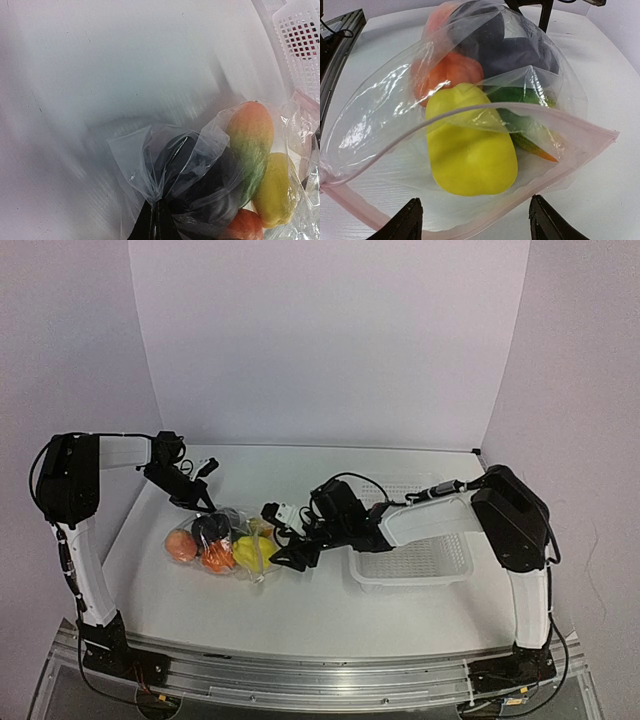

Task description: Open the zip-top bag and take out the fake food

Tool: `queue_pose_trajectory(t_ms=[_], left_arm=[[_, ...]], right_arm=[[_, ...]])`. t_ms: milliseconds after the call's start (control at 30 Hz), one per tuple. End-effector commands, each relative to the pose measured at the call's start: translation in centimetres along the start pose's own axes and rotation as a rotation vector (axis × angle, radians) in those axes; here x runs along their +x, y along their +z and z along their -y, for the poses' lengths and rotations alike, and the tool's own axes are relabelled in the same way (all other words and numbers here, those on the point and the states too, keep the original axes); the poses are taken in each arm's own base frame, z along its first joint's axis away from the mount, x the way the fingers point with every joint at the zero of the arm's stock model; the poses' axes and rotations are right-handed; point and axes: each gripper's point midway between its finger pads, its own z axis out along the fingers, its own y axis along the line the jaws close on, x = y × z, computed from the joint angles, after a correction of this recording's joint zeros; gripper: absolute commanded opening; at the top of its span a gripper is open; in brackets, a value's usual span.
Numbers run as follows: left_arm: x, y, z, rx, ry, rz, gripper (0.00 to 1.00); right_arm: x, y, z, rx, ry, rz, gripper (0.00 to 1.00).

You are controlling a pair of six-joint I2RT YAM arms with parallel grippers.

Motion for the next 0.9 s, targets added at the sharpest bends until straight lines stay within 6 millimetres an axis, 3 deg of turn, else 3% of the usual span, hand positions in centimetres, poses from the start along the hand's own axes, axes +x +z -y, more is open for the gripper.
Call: queue_pose_trajectory(t_ms=[0,267,333,467,600,700,867], left_arm=[[-0.4,-0.3,-0.3,-0.023,0.01,0.003,0.0],[-0.3,-0.2,-0.4,-0.025,0.016,-0.001,0.0],[-0.4,-0.1,-0.4,-0.024,0.015,0.001,0.0],[-0.7,-0.3,-0.3,-0.024,0.017,0.01,0.0],[-0.6,-0.4,-0.3,-0.026,0.024,0.008,0.0],[-0.7,-0.5,-0.3,-0.027,0.025,0.01,0.0],[-0.7,-0.4,-0.2,-0.019,0.011,0.014,0.0]], right_arm=[[-3.5,-2.1,-1.0,0.065,-0.062,0.056,0.66],[-5.3,-4.2,-0.3,0.156,-0.106,0.076,0.64],[-5.3,-3.7,-0.6,0.133,-0.114,0.078,0.63],[-3.3,-1.3,-0.2,0.125,-0.102,0.034,0.6],[-1.6,-0.1,1.3,0.129,-0.056,0.008,0.57],[-1.6,0.1,1.7,0.107,-0.054,0.017,0.56],[-2.2,0.9,0.2,0.015,-0.059,0.038,0.58]])
